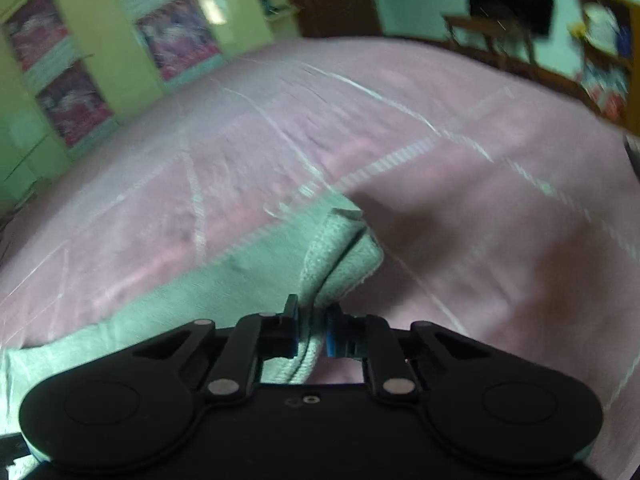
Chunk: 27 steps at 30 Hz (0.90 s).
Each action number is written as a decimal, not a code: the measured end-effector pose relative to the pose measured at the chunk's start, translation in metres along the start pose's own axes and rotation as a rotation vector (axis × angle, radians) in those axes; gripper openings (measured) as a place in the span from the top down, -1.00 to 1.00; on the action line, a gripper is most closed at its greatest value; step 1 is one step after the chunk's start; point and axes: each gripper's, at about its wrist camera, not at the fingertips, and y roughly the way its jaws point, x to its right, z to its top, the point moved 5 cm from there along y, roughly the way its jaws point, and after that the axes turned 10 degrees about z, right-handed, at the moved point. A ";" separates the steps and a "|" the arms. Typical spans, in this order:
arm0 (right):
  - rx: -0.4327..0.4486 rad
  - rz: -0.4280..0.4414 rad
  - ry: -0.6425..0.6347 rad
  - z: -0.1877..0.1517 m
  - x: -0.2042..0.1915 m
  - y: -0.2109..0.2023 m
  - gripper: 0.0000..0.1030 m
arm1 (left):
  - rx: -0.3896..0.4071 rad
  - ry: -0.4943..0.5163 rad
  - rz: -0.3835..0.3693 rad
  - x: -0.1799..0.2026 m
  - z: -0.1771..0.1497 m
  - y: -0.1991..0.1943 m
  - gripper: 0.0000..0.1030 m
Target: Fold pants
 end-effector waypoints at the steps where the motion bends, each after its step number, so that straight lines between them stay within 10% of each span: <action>1: 0.011 0.016 -0.025 0.003 -0.011 -0.003 0.78 | 0.000 -0.006 0.002 -0.004 0.001 -0.002 0.81; 15: -0.126 0.464 -0.317 -0.059 -0.247 0.018 0.78 | -0.003 -0.243 0.095 -0.167 -0.008 -0.013 0.80; 23: -0.377 0.451 -0.454 -0.159 -0.283 0.057 0.33 | -0.064 -0.357 -0.045 -0.189 -0.018 -0.009 0.77; 27: -0.361 0.519 -0.429 -0.146 -0.275 0.035 -0.10 | -0.081 -0.404 -0.138 -0.173 -0.016 -0.011 -0.50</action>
